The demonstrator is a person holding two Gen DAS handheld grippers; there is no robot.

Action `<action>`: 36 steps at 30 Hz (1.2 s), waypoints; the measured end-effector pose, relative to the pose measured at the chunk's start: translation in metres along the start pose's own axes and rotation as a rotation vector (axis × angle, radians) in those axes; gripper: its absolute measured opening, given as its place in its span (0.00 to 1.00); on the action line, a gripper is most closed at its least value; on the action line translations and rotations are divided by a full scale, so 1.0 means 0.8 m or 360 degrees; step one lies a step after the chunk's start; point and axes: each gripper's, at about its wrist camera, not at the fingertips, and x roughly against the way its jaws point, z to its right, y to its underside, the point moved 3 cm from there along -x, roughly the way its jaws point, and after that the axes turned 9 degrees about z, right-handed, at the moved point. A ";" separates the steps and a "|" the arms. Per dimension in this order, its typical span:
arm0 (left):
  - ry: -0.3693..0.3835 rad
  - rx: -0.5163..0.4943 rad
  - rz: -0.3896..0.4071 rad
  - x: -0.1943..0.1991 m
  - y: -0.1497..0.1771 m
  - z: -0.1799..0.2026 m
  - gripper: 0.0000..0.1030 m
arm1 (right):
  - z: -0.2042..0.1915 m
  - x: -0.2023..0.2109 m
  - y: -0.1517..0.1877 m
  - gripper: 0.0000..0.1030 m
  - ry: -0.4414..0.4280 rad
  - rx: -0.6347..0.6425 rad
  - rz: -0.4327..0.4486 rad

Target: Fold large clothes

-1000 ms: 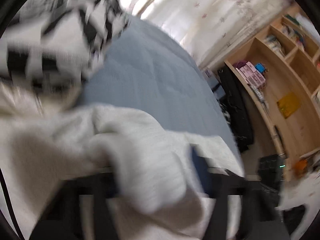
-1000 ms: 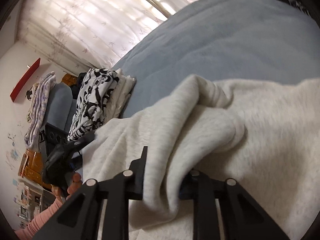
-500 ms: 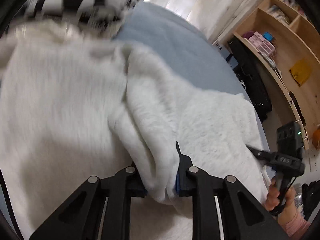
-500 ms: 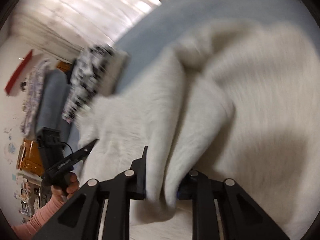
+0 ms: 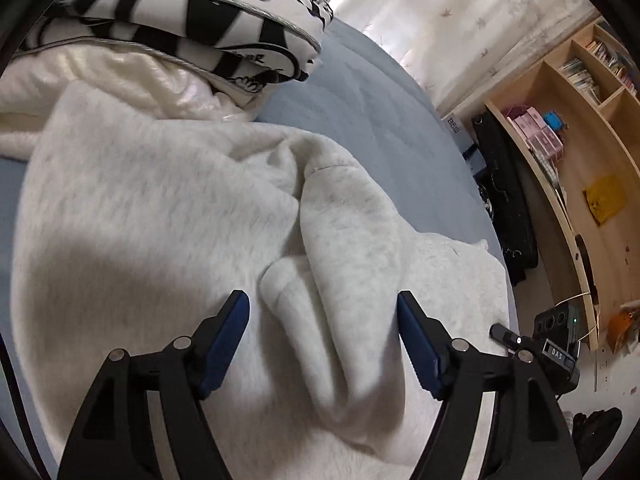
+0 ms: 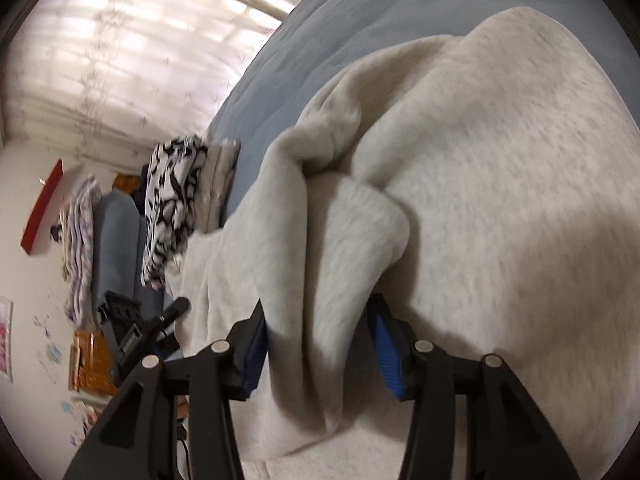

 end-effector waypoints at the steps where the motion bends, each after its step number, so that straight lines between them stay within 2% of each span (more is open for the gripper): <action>1: -0.0005 -0.0029 -0.0013 -0.007 -0.003 0.005 0.71 | 0.000 -0.003 -0.005 0.47 0.0002 -0.0005 0.0012; 2: -0.0001 -0.0068 -0.0034 -0.011 -0.005 0.009 0.71 | 0.000 -0.006 -0.010 0.47 -0.0003 -0.0012 0.0023; 4: -0.0077 -0.0143 -0.0032 -0.025 -0.013 0.024 0.70 | -0.002 -0.011 -0.020 0.47 -0.0004 -0.0025 0.0040; 7: -0.0158 -0.0212 0.0009 -0.038 -0.023 0.034 0.49 | -0.008 -0.018 -0.032 0.46 0.0012 0.0012 0.0081; 8: -0.0180 -0.0253 0.0039 -0.040 -0.029 0.040 0.39 | -0.015 -0.021 -0.034 0.44 0.0038 0.0067 0.0103; 9: -0.0196 -0.0277 0.0066 -0.042 -0.032 0.044 0.34 | -0.023 -0.021 -0.037 0.40 0.0081 0.0148 0.0128; 10: -0.0219 -0.0310 0.0096 -0.041 -0.035 0.049 0.32 | -0.033 -0.019 -0.040 0.30 0.0128 0.0245 0.0164; 11: -0.0252 -0.0355 0.0129 -0.042 -0.037 0.054 0.31 | -0.042 -0.017 -0.043 0.28 0.0156 0.0319 0.0202; 14: -0.0347 -0.0422 0.0115 -0.056 -0.030 0.051 0.32 | -0.049 -0.023 -0.045 0.26 0.0274 0.0457 0.0251; 16: -0.0359 -0.0414 0.0087 -0.067 -0.023 0.040 0.37 | -0.033 -0.043 -0.036 0.26 0.0376 0.0461 0.0147; 17: -0.0344 -0.0390 0.0091 -0.065 -0.023 0.037 0.40 | -0.026 -0.045 -0.033 0.28 0.0381 0.0434 0.0124; 18: -0.0343 -0.0388 0.0082 -0.062 -0.024 0.039 0.46 | -0.024 -0.040 -0.034 0.31 0.0368 0.0411 0.0127; 20: -0.0387 -0.0416 0.0083 -0.049 -0.022 0.036 0.57 | -0.025 -0.026 -0.036 0.46 0.0372 0.0377 0.0137; 21: -0.0446 -0.0451 0.0090 -0.040 -0.022 0.040 0.63 | -0.024 -0.018 -0.038 0.47 0.0388 0.0355 0.0138; 22: -0.0489 -0.0487 0.0102 -0.031 -0.021 0.044 0.64 | -0.026 -0.008 -0.038 0.47 0.0397 0.0340 0.0147; 25: -0.0586 -0.0573 0.0182 -0.004 -0.016 0.062 0.64 | -0.046 0.024 -0.033 0.47 0.0429 0.0411 0.0254; 26: -0.0618 -0.0610 0.0255 0.010 -0.013 0.072 0.64 | -0.054 0.032 -0.030 0.47 0.0426 0.0446 0.0289; 28: -0.0585 -0.0647 0.0328 0.027 -0.008 0.094 0.63 | -0.077 0.041 -0.020 0.47 0.0338 0.0504 0.0328; 29: -0.0541 -0.0647 0.0346 0.031 -0.003 0.106 0.56 | -0.089 0.040 -0.014 0.47 0.0289 0.0525 0.0325; 30: -0.0486 -0.0632 0.0350 0.033 0.003 0.117 0.49 | -0.099 0.035 -0.008 0.47 0.0256 0.0546 0.0317; 33: -0.0350 -0.0605 0.0289 0.016 0.023 0.147 0.44 | -0.130 0.006 0.015 0.47 0.0199 0.0643 0.0253; 34: -0.0337 -0.0614 0.0263 0.006 0.032 0.153 0.44 | -0.133 -0.008 0.023 0.47 0.0213 0.0677 0.0221; 36: -0.0392 -0.0642 0.0193 -0.018 0.054 0.152 0.44 | -0.128 -0.031 0.035 0.47 0.0278 0.0721 0.0151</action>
